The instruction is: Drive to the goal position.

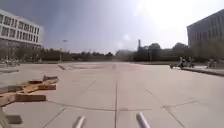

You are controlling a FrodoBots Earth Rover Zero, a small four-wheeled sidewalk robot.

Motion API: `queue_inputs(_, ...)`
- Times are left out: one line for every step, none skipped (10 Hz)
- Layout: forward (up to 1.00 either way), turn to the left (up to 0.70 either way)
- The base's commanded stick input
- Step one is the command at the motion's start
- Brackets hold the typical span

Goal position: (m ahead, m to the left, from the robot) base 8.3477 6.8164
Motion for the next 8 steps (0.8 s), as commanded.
queue_inputs(1.0, 0.0)
queue_inputs(1.0, 0.0)
queue_inputs(1.0, 0.0)
queue_inputs(1.0, 0.0)
queue_inputs(1.0, 0.0)
queue_inputs(1.0, 0.0)
queue_inputs(1.0, 0.0)
queue_inputs(1.0, 0.0)
